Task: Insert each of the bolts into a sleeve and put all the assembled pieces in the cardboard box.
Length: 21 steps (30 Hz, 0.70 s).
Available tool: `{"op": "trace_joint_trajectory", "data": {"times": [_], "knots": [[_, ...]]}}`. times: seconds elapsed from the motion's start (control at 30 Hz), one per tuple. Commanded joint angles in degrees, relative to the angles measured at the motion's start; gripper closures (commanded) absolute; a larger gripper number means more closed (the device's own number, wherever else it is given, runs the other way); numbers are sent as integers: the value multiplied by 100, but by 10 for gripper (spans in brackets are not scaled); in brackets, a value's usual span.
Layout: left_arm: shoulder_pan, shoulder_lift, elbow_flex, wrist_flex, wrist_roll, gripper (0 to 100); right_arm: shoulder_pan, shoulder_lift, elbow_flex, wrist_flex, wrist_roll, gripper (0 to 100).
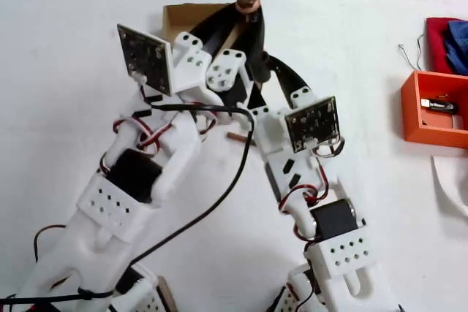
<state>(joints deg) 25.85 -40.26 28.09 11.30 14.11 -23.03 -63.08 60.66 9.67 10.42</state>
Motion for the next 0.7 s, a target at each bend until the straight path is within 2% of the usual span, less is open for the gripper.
{"op": "trace_joint_trajectory", "data": {"times": [0.0,0.13,0.27,0.67], "knots": [[-26,-26,-40,-70,-9,975,-22,-171,-62,22,-44,975],[-9,-26,-40,35,-9,975,-22,-180,-62,48,-88,975],[-9,-26,-66,35,0,975,-4,-180,-62,101,-571,975],[237,-35,-40,299,-35,975,-13,-180,-88,171,-563,975]]}}
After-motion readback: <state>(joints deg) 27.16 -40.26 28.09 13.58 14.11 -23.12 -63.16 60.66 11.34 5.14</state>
